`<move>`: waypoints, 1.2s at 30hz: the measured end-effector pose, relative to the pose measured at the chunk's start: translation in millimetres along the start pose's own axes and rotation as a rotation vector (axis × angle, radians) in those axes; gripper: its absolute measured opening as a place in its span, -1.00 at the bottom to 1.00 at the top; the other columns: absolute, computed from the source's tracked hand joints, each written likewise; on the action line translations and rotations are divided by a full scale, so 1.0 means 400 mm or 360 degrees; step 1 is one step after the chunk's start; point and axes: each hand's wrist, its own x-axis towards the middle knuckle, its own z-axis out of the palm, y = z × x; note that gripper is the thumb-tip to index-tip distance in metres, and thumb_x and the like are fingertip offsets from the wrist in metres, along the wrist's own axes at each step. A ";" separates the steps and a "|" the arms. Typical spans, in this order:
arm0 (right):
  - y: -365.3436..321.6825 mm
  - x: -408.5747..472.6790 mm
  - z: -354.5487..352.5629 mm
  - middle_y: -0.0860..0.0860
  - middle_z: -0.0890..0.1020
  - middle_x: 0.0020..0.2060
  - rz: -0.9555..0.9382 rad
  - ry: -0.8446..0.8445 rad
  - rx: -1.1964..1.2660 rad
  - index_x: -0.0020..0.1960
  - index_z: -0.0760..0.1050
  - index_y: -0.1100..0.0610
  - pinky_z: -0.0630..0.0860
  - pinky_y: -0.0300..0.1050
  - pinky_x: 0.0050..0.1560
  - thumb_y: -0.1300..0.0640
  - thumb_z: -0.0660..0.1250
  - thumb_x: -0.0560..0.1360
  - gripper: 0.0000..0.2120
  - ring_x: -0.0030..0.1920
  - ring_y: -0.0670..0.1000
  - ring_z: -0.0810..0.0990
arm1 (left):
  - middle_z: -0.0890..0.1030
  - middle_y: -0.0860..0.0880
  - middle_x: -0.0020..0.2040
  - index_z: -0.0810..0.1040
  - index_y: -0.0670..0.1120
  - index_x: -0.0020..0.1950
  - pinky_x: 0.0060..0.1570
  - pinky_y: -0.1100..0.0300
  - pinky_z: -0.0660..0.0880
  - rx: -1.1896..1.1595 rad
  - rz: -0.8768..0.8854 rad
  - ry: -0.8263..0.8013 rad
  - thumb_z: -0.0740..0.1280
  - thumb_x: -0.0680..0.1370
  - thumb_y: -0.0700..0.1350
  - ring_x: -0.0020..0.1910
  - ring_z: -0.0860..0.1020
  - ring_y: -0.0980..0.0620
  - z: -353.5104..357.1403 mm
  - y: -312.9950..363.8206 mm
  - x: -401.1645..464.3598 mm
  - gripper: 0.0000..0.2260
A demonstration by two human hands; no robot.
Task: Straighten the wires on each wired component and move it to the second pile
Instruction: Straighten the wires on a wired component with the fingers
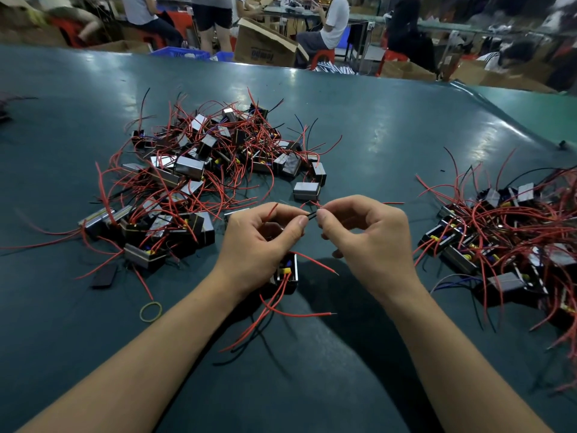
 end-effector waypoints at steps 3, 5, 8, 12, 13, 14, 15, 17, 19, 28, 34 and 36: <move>0.001 -0.003 0.003 -0.11 0.66 -0.34 -0.0251 0.0051 -0.0185 -0.19 0.64 0.11 0.51 -0.35 -0.29 0.25 0.46 0.45 -0.92 -0.29 -0.12 0.62 | 0.65 0.01 -0.34 0.67 -0.18 -0.12 -0.36 0.27 0.49 0.0003 -0.0035 0.0026 0.43 0.50 -0.28 -0.41 0.54 0.15 0.001 0.002 0.001 -0.97; 0.004 -0.005 0.005 -0.07 0.66 -0.34 -0.0382 0.0084 -0.0286 -0.19 0.63 0.16 0.41 -0.46 -0.27 0.26 0.45 0.44 -0.94 -0.29 -0.11 0.61 | 0.64 -0.10 -0.33 0.66 -0.18 -0.14 -0.40 0.18 0.47 0.0006 -0.0042 0.0044 0.43 0.50 -0.27 -0.44 0.51 0.09 0.000 0.003 0.001 -0.96; 0.013 0.000 0.001 -0.03 0.66 -0.31 -0.0541 0.0073 -0.0359 -0.17 0.64 0.18 0.40 -0.44 -0.27 0.25 0.45 0.45 -0.97 -0.32 -0.08 0.60 | 0.60 -0.15 -0.39 0.63 -0.18 -0.19 -0.46 0.18 0.40 0.0036 -0.0047 0.0061 0.43 0.50 -0.27 -0.48 0.45 0.04 -0.001 0.005 0.000 -0.93; 0.030 0.007 -0.006 0.03 0.63 -0.26 -0.0839 0.0078 -0.0570 -0.16 0.66 0.20 0.51 -0.08 -0.39 0.23 0.44 0.48 -0.94 -0.32 0.02 0.59 | 0.50 0.03 -0.49 0.61 -0.20 -0.21 -0.52 0.33 0.30 0.0076 -0.0063 0.0047 0.43 0.50 -0.28 -0.56 0.37 0.13 -0.003 0.002 0.001 -0.91; 0.033 0.009 -0.007 0.05 0.63 -0.23 -0.0875 0.0093 -0.0597 -0.15 0.66 0.20 0.50 -0.04 -0.40 0.22 0.43 0.49 -0.93 -0.30 0.03 0.59 | 0.50 0.03 -0.49 0.61 -0.21 -0.21 -0.53 0.34 0.29 0.0078 -0.0063 0.0040 0.43 0.50 -0.28 -0.56 0.36 0.14 -0.003 0.002 0.000 -0.91; 0.034 0.010 -0.007 0.06 0.62 -0.20 -0.0892 0.0099 -0.0601 -0.14 0.67 0.20 0.49 -0.05 -0.41 0.22 0.43 0.50 -0.93 -0.29 0.03 0.59 | 0.50 0.04 -0.49 0.61 -0.21 -0.22 -0.52 0.35 0.29 0.0082 -0.0056 0.0032 0.43 0.50 -0.29 -0.57 0.36 0.16 -0.003 0.003 -0.001 -0.90; 0.035 0.010 -0.007 0.07 0.62 -0.17 -0.0891 0.0094 -0.0591 -0.14 0.67 0.21 0.47 -0.12 -0.40 0.22 0.44 0.50 -0.93 -0.27 0.02 0.59 | 0.51 0.03 -0.48 0.60 -0.21 -0.22 -0.51 0.36 0.30 0.0089 -0.0043 0.0022 0.43 0.49 -0.29 -0.56 0.37 0.16 -0.003 0.004 -0.002 -0.90; 0.032 0.010 -0.006 0.07 0.62 -0.12 -0.0857 0.0057 -0.0524 -0.14 0.67 0.22 0.39 -0.33 -0.32 0.25 0.43 0.49 -0.94 -0.25 -0.01 0.59 | 0.51 -0.09 -0.46 0.57 -0.23 -0.23 -0.49 0.32 0.30 0.0085 -0.0015 -0.0009 0.45 0.47 -0.26 -0.52 0.38 0.12 -0.002 0.009 -0.005 -0.89; 0.027 0.009 -0.002 0.07 0.63 -0.12 -0.0793 0.0009 -0.0394 -0.14 0.65 0.25 0.34 -0.47 -0.26 0.29 0.44 0.48 -0.96 -0.25 -0.04 0.59 | 0.49 -0.24 -0.41 0.55 -0.26 -0.23 -0.46 0.27 0.29 0.0059 0.0011 -0.0019 0.40 0.43 -0.19 -0.48 0.37 0.06 -0.001 0.015 -0.008 -0.86; 0.019 -0.001 -0.001 -0.05 0.66 -0.23 -0.0318 -0.0137 0.0044 -0.10 0.61 0.15 0.57 0.12 -0.42 0.23 0.41 0.47 -0.98 -0.22 0.00 0.67 | 0.52 -0.32 -0.33 0.52 -0.26 -0.24 -0.41 0.20 0.32 0.0080 0.0071 0.0007 0.35 0.39 -0.19 -0.44 0.39 0.01 -0.003 0.014 -0.009 -0.87; 0.011 0.010 -0.011 0.08 0.65 -0.31 -0.0080 -0.0248 0.0338 -0.16 0.57 0.21 0.64 -0.07 -0.31 0.37 0.42 0.46 -0.89 -0.27 0.08 0.66 | 0.56 -0.04 -0.39 0.59 -0.19 -0.20 -0.47 0.16 0.34 0.0152 0.0176 -0.0031 0.46 0.49 -0.21 -0.48 0.41 -0.01 -0.009 0.010 -0.012 -0.90; 0.009 0.017 -0.021 0.06 0.65 -0.34 0.0049 -0.0300 0.0483 -0.17 0.57 0.22 0.62 -0.13 -0.25 0.40 0.43 0.45 -0.89 -0.31 0.04 0.66 | 0.59 -0.15 -0.35 0.61 -0.18 -0.16 -0.45 0.01 0.38 0.0190 0.0242 -0.0029 0.44 0.50 -0.17 -0.44 0.46 -0.17 -0.009 0.011 -0.013 -0.91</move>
